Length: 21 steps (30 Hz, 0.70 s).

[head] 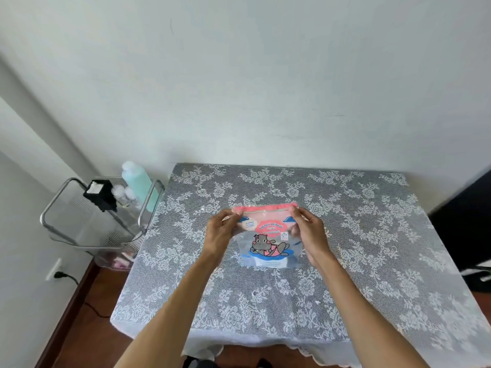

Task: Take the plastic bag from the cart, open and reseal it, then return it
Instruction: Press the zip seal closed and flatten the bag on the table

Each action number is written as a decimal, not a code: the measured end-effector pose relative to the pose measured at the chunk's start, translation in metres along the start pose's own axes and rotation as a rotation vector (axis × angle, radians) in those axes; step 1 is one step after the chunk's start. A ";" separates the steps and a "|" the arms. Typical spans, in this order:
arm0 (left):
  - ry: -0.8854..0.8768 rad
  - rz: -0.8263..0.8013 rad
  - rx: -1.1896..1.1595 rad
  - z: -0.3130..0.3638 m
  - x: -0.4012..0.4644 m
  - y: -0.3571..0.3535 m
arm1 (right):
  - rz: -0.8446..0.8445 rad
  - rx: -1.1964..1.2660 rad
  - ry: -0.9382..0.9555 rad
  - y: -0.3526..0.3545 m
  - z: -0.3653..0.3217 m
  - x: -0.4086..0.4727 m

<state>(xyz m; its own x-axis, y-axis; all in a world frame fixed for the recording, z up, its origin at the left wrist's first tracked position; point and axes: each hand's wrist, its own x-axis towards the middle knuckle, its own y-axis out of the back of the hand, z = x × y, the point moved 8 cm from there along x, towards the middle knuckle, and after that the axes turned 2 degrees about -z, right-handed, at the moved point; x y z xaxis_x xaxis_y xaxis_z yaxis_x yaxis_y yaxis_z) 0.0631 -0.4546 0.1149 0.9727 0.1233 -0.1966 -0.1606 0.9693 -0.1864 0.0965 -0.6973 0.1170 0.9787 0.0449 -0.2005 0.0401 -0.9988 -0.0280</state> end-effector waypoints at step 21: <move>-0.014 0.070 -0.019 -0.007 -0.001 0.004 | 0.094 0.074 -0.038 0.008 0.008 -0.009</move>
<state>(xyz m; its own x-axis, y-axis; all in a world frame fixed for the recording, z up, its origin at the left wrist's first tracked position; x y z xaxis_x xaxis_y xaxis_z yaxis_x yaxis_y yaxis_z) 0.0608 -0.4527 0.1081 0.9611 0.1939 -0.1966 -0.2316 0.9538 -0.1912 0.0864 -0.7056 0.1111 0.9691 -0.0465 -0.2422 -0.0676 -0.9946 -0.0794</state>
